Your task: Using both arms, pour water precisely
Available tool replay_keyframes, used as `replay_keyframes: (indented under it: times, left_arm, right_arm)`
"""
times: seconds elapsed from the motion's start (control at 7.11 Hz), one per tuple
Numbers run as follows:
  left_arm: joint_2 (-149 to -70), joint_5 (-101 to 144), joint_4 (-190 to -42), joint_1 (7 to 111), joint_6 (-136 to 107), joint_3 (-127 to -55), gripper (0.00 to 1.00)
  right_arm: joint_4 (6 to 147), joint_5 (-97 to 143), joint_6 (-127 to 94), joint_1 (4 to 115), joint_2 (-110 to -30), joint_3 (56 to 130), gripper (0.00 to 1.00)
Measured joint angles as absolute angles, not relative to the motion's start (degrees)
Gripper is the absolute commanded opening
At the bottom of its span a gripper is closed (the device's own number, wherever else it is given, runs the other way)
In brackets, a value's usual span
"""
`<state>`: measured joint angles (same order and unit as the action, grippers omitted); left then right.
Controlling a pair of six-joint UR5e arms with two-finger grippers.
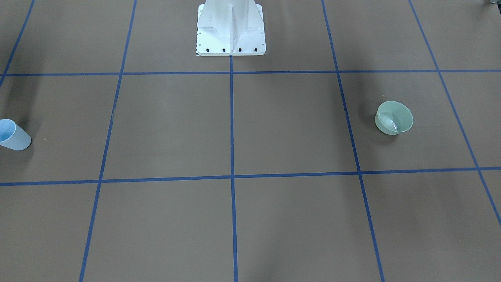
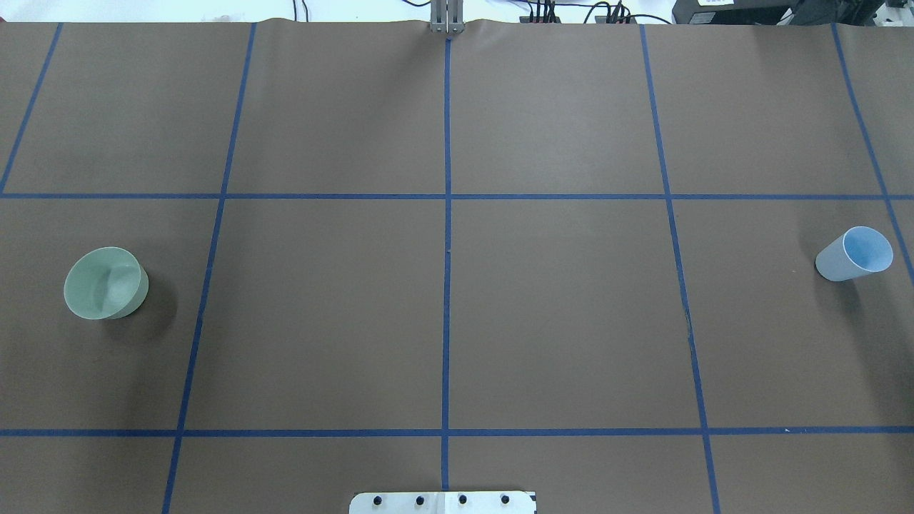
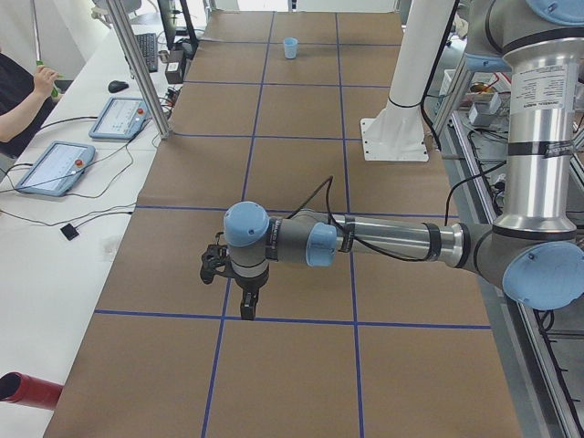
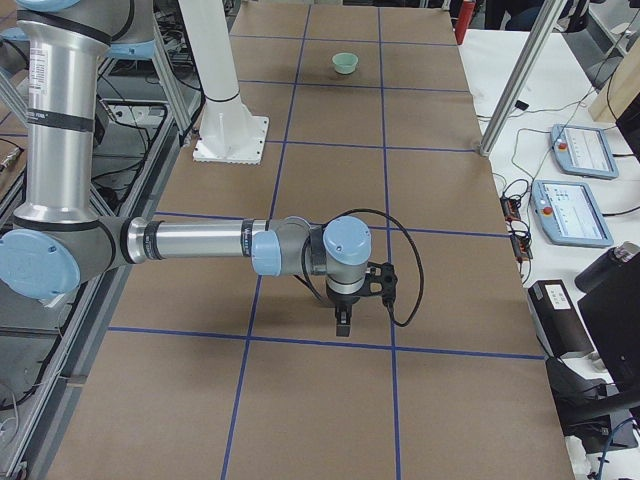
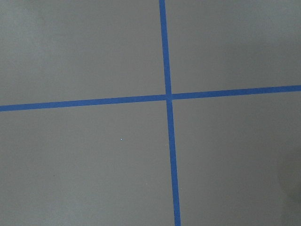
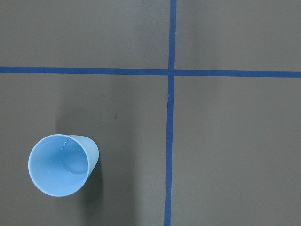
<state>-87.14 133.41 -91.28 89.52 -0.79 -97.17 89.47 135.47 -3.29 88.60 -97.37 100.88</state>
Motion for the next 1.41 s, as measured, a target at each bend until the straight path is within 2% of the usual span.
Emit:
replay_keyframes:
  times: [1.41]
  left_arm:
    - [-88.2, 135.6, -95.7, 86.7, -6.7, -97.6, 1.0]
  right_arm:
    - [89.6, 136.0, -3.3, 88.9, -97.1, 103.1, 1.0]
